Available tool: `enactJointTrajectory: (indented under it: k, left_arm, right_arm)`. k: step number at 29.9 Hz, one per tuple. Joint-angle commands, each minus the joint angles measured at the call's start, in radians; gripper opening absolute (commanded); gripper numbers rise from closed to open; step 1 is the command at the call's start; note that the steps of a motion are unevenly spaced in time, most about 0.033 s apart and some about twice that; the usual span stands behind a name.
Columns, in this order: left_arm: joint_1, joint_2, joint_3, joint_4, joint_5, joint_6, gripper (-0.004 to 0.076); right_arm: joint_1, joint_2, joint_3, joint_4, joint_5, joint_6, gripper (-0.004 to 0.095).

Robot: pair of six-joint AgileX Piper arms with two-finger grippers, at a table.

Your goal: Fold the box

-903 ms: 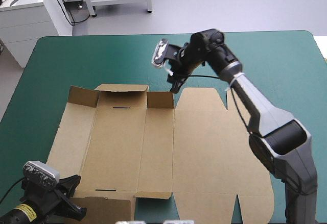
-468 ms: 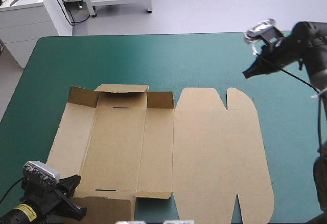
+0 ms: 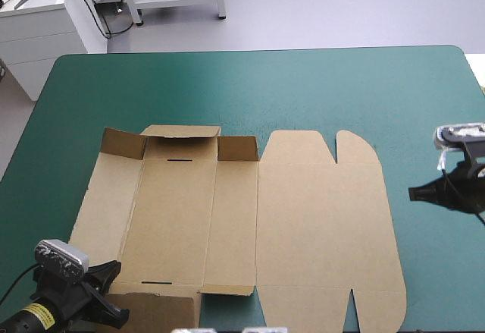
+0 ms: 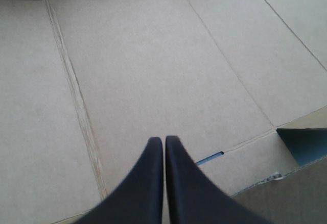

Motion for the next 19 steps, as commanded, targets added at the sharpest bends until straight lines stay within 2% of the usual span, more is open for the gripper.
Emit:
enactJointTrajectory:
  k: [1,6,12,19]
  left_arm:
    - [-0.002,0.036,-0.029,-0.03,-0.03,-0.02,-0.0008]
    - [-0.002,0.142,-0.136,-0.045,0.061,-0.02,-0.0008]
    - [-0.002,0.318,-0.29,-0.045,0.037,-0.02,-0.0008]
    - [-0.002,0.551,-0.362,-0.041,-0.026,-0.057,-0.0008]
  right_arm:
    - [-0.008,-0.122,0.083,0.019,-0.053,0.021,-0.0017]
    - [-0.002,-0.248,0.229,0.023,-0.087,0.038,-0.0017]
    - [-0.002,-0.301,0.315,0.025,-0.1,0.038,-0.0018]
    - [-0.002,-0.301,0.327,0.075,-0.096,0.004,-0.0018]
